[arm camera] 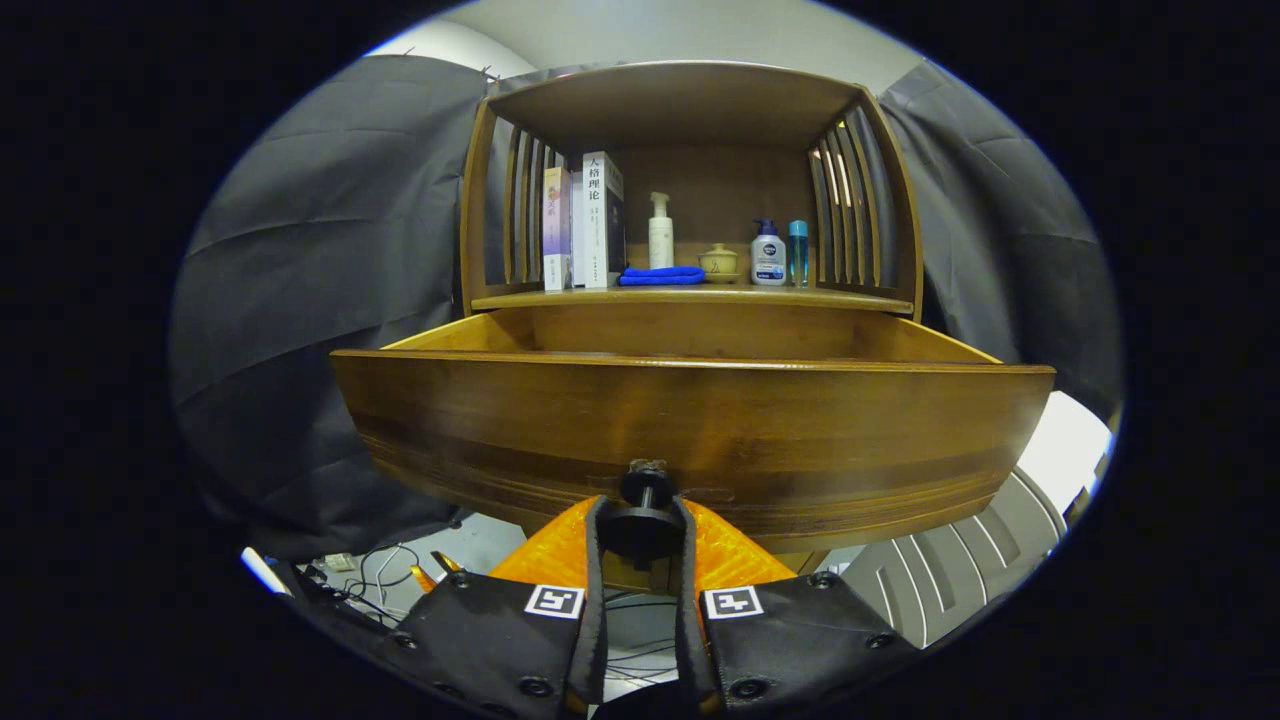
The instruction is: Pull open the drawer, take out the items inside it, and place them on the countertop above the cabinet.
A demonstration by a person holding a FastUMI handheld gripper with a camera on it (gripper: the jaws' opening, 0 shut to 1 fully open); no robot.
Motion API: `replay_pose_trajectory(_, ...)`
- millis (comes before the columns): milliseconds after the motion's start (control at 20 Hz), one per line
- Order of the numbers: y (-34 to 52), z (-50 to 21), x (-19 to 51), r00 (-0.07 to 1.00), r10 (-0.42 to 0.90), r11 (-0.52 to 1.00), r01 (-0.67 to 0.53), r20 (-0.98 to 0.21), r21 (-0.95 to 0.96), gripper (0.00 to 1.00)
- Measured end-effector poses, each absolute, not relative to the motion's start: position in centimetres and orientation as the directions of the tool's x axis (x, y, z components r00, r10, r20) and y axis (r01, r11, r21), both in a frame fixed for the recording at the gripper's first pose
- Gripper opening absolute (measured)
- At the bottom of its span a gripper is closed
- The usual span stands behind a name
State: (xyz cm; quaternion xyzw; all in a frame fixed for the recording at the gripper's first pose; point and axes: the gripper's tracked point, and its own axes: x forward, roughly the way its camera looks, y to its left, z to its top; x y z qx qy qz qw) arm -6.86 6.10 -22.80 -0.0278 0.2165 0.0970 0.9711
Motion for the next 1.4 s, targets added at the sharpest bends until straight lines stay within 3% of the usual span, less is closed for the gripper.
replay_pose_trajectory(150, 6.1, -22.6, -7.1, 0.893, 0.178, 0.978, -0.206, -0.413, -0.023, 0.45)
replay_pose_trajectory(600, 3.8, -13.9, -5.5, 0.959, 0.166, 0.979, -0.188, -0.229, -0.08, 0.99)
replay_pose_trajectory(750, 3.4, -11.3, -4.3, 0.961, 0.172, 0.976, -0.197, -0.217, -0.096, 0.99)
replay_pose_trajectory(1400, 8.3, -11.4, 2.6, 0.794, 0.342, 0.926, -0.377, -0.503, 0.034, 0.99)
